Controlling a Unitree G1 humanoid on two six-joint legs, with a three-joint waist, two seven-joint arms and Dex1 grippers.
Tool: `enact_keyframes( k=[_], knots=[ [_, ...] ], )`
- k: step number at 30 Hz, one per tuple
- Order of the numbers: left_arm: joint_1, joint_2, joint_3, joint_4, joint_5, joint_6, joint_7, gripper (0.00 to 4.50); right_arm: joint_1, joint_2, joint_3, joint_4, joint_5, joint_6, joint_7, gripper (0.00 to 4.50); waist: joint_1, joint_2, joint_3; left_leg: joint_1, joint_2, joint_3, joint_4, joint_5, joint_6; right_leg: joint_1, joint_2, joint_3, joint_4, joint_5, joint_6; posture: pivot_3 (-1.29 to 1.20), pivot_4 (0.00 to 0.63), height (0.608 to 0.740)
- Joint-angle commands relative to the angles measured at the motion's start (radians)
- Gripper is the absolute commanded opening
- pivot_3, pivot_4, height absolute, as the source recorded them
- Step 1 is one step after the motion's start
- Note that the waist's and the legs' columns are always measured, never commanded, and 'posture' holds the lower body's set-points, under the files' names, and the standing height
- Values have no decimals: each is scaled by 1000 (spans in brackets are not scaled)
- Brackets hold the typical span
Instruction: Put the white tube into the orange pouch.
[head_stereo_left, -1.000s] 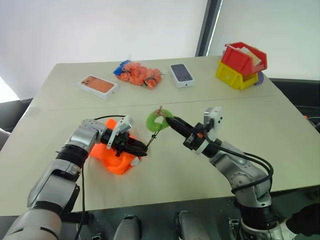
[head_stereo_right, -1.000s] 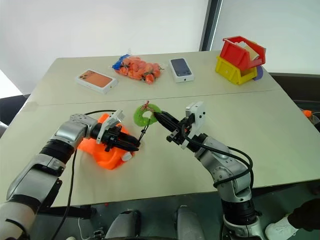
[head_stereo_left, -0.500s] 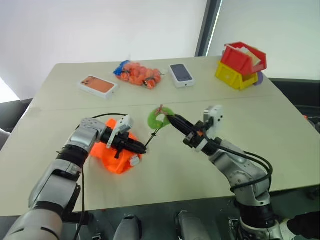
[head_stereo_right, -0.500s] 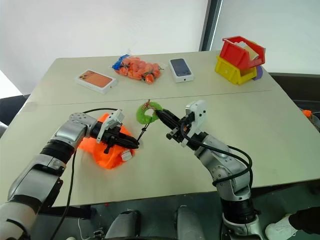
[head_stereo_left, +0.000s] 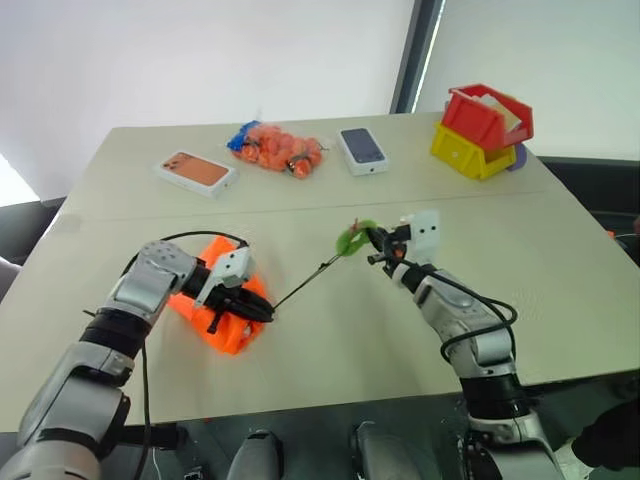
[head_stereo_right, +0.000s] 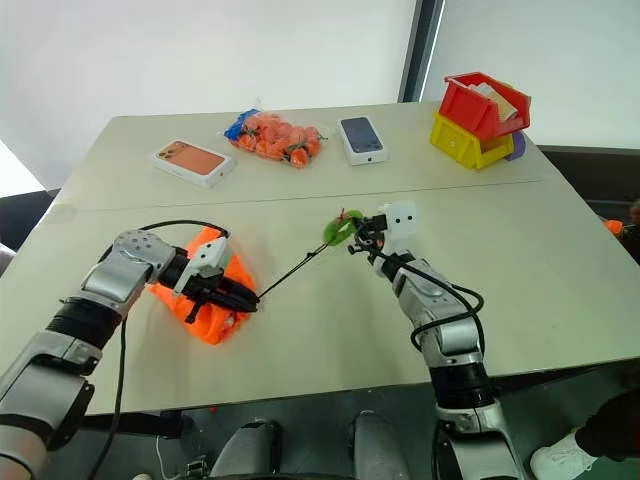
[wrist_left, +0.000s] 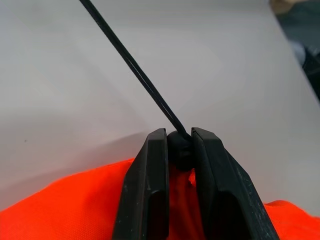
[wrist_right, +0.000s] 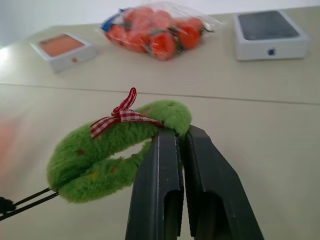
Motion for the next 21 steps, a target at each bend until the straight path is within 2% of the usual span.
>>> enact_keyframes(
  k=[1, 5, 6, 7, 11, 12, 16, 21],
  knots=[
    [38, 24, -8, 18, 34, 14, -13, 190, -29, -28, -90, -6, -62, -50, -77, 0, 0, 0, 0, 0, 0, 0, 0, 0, 0, 0, 0, 0, 0, 0, 0, 0, 150, 740],
    [25, 7, 25, -16, -34, 122, -30, 190, -19, -19, -78, -32, -27, -22, -32, 0, -1, 0, 0, 0, 0, 0, 0, 0, 0, 0, 0, 0, 1, 0, 0, 0, 150, 740],
    [23, 4, 34, -27, -49, 149, -29, 1241, -17, -16, -77, -43, -8, -7, -15, 700, -1, 0, 0, 0, 0, 0, 0, 0, 0, 0, 0, 0, 1, 0, 0, 0, 150, 740],
    [22, 1, 42, -39, -62, 170, -26, 1605, -15, -14, -75, -55, 9, 6, -1, 1022, -1, 0, 0, 0, 0, 0, 0, 0, 0, 0, 0, 0, 1, 0, 0, 0, 150, 740],
    [17, -21, 142, -92, -137, 256, 61, 3594, -7, -45, -47, -98, -10, -1, 55, 3015, 0, 0, 0, 0, 0, 0, 0, 0, 0, 0, 0, 0, 1, 0, 0, 0, 150, 740],
    [13, -26, 173, -89, -147, 274, 98, 3633, -2, -54, -50, -109, -4, -2, 74, 3574, 0, 0, 0, 0, 0, 0, 0, 0, 0, 0, 0, 0, 1, 0, 0, 0, 150, 740],
    [37, -2, 240, -110, -137, 279, 197, 3633, 19, -82, -74, -128, 5, -19, 125, 3574, -2, 0, 0, 0, 0, -1, 0, 0, 0, 0, 0, 0, 2, -1, 2, 0, 150, 740],
    [101, 11, 422, -168, -190, 310, 378, 3633, 83, -142, -104, -174, 47, -28, 235, 3574, -1, 0, 0, 0, 0, -1, 0, 0, 0, 0, 0, 0, 2, -1, 2, 0, 150, 740]
  ],
)
